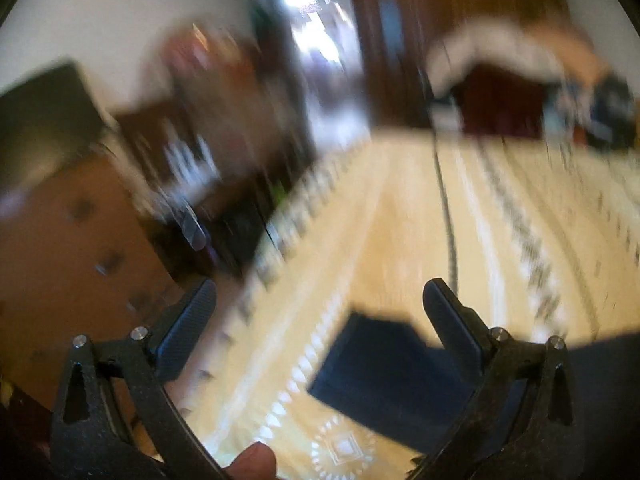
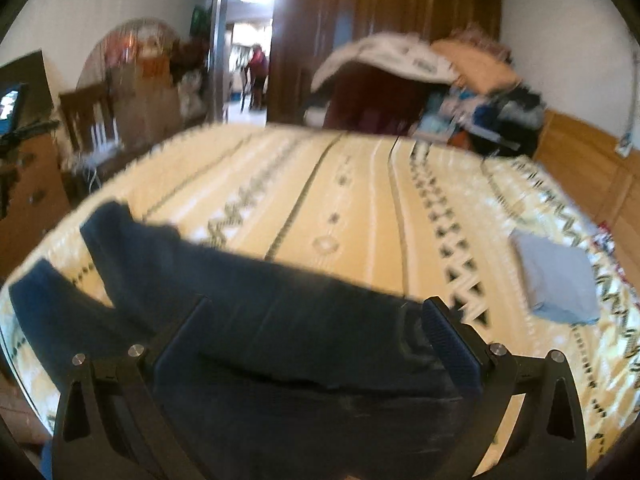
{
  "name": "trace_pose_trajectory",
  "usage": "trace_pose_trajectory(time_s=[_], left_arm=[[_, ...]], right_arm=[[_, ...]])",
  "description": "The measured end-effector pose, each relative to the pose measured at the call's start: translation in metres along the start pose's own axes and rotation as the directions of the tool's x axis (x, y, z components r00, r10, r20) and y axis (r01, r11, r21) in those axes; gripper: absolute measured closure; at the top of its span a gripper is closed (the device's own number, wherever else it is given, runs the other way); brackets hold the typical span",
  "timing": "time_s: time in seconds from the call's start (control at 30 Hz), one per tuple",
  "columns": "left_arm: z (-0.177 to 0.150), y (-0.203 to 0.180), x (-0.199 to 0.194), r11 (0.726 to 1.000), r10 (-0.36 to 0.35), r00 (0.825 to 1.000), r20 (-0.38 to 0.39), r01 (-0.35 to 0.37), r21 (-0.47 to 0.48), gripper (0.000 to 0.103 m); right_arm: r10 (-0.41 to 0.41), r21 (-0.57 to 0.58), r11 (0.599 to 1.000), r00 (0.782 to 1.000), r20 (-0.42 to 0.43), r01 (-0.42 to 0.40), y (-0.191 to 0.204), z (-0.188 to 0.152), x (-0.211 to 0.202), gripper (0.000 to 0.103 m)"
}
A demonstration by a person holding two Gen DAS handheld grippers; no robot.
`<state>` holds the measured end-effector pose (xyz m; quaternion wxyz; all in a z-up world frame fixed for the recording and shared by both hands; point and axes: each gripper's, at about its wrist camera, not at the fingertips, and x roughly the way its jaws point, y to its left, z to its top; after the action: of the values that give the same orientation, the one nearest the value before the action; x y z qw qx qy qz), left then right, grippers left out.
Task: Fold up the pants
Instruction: 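Grasp the jeans waistband with the left tool while the right tool grasps the waistband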
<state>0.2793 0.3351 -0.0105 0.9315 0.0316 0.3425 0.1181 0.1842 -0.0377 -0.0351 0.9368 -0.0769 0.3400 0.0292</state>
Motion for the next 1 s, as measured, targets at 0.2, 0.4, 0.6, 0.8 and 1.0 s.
trace_pose_trajectory(time_s=[0.2,0.4,0.6,0.8,1.0], left_arm=[[-0.024,0.006,0.12,0.997,-0.079,0.97,-0.229,0.073,-0.034,0.007],[-0.035,0.01,0.17,0.985,-0.17,0.919,-0.355,0.143,-0.101,0.023],[-0.034,0.005,0.168,0.971,-0.24,0.906,-0.349,0.221,-0.094,0.087],[-0.033,-0.001,0.153,0.968,-0.252,0.914,-0.317,0.231,-0.102,0.09],[-0.036,0.008,0.152,0.967,-0.25,0.92,-0.302,0.224,-0.117,0.091]], right_arm=[[0.007,0.008,1.0,0.992,-0.125,-0.006,-0.009,-0.02,0.098,0.0],[-0.009,0.006,1.0,0.985,-0.17,0.01,-0.012,-0.028,0.142,0.0],[-0.003,0.048,0.999,0.981,-0.193,0.012,-0.023,-0.03,0.158,0.0],[-0.046,0.118,0.991,0.984,-0.17,0.067,-0.082,-0.024,0.142,0.0],[-0.188,0.188,0.952,0.948,-0.257,0.24,-0.226,-0.045,0.141,0.016]])
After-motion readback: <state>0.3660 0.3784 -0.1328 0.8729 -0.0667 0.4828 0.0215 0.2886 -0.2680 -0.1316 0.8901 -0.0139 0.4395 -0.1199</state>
